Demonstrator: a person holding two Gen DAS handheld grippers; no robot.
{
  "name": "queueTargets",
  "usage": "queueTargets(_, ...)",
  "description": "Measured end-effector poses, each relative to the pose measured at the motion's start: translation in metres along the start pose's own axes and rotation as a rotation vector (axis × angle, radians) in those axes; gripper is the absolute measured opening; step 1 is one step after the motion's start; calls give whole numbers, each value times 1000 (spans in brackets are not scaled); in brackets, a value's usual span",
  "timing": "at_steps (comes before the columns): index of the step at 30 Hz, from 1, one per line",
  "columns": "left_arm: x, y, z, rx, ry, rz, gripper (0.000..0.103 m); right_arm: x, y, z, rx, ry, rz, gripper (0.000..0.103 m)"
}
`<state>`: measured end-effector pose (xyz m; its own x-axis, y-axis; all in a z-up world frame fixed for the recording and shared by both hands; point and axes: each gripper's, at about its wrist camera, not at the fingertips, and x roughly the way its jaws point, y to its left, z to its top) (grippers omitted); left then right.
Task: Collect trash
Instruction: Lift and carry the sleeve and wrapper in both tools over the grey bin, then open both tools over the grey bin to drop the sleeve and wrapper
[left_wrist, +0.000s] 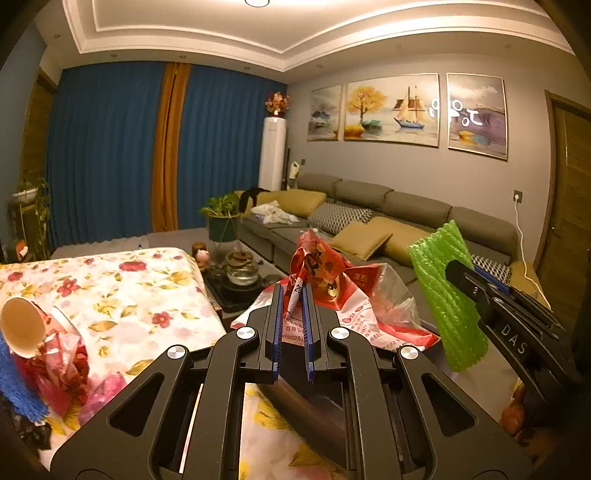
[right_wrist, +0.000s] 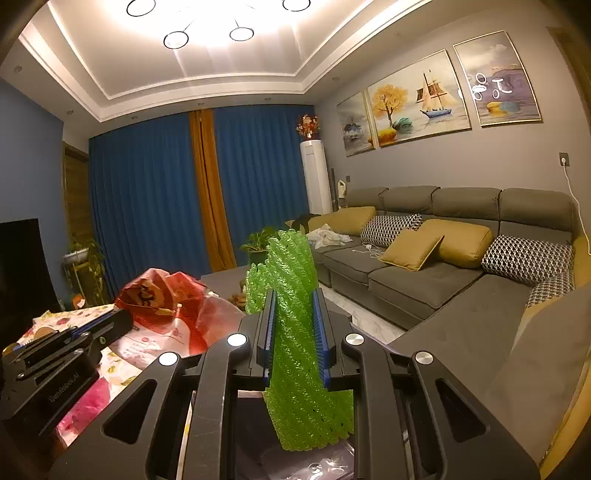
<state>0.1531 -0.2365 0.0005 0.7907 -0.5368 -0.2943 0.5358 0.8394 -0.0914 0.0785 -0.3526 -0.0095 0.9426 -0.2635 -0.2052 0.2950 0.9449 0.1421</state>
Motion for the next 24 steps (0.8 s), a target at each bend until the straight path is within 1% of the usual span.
queueTargets(11, 27, -8, -3, 9, 38, -13, 9, 7, 6, 1, 3, 15, -9, 20)
queueTargets(20, 45, -11, -6, 11, 71, -30, 10, 14, 5, 4, 8, 14, -11, 23)
queueTargets(22, 49, -11, -6, 12, 81, -38, 11, 15, 4, 4, 12, 13, -11, 27)
queueTargets(23, 52, -11, -6, 10, 90, -52, 13, 15, 3, 5, 14, 12, -12, 28)
queueTargets(24, 54, -11, -8, 11, 98, -56, 15, 16, 2, 6, 18, 11, -12, 33)
